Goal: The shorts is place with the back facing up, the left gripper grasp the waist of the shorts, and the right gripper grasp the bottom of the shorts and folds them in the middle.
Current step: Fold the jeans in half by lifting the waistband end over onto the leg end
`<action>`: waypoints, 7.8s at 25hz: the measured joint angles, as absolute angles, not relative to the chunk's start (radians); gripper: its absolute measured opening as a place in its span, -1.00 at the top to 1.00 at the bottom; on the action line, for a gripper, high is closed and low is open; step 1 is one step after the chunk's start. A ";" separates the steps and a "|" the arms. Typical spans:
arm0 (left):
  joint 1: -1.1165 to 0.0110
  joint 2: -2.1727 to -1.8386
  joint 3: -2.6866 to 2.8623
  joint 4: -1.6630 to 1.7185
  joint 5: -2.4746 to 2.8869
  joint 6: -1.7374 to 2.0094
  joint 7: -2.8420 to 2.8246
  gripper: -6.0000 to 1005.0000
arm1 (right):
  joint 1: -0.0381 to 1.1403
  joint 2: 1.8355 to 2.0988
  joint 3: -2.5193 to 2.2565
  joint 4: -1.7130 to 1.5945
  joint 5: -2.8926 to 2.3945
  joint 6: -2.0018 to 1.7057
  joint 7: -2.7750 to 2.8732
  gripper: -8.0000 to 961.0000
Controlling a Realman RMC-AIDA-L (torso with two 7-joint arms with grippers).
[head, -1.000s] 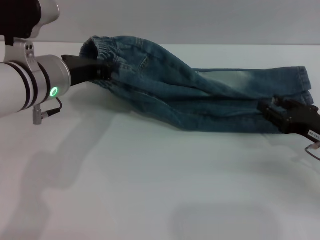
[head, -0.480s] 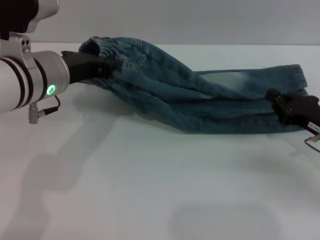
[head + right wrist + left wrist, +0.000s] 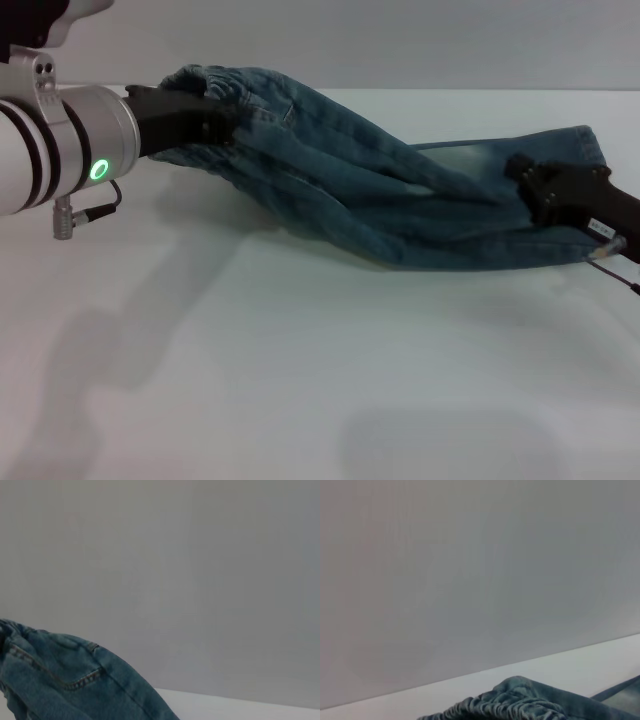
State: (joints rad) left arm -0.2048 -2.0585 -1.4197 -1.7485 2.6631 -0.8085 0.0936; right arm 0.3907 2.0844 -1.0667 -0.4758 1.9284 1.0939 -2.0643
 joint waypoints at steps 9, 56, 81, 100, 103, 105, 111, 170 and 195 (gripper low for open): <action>-0.203 -2.059 -1.392 -1.781 2.663 -0.829 0.094 0.72 | 0.479 2.085 -1.103 -0.385 1.928 1.012 -2.092 0.98; -0.201 -2.058 -1.373 -1.895 2.665 -0.860 0.119 0.72 | 0.633 2.092 -1.888 -0.519 2.396 0.713 -1.959 0.98; -0.187 -2.057 -1.372 -1.979 2.655 -0.850 0.150 0.72 | 0.602 2.090 -1.849 -0.556 2.350 0.631 -1.899 0.98; -0.180 -2.057 -1.368 -1.980 2.652 -0.834 0.160 0.72 | 0.473 2.074 -1.845 -0.649 2.435 0.527 -1.979 0.98; -0.179 -2.057 -1.368 -1.985 2.652 -0.834 0.160 0.72 | 0.454 2.073 -1.811 -0.644 2.430 0.529 -1.979 0.98; -0.179 -2.057 -1.367 -1.993 2.652 -0.834 0.161 0.73 | 0.454 2.074 -1.814 -0.640 2.429 0.529 -1.973 0.98; -0.181 -2.058 -1.364 -2.004 2.652 -0.831 0.175 0.72 | 0.499 2.083 -1.915 -0.636 2.438 0.527 -1.921 0.98; -0.193 -2.060 -1.099 -1.783 2.492 -0.649 0.203 0.72 | 0.146 2.070 -1.393 -0.724 2.491 0.523 -2.143 0.98; -0.356 -2.061 -0.894 -1.449 2.381 -0.291 0.237 0.29 | 0.144 2.069 -1.390 -0.724 2.453 0.584 -2.143 0.99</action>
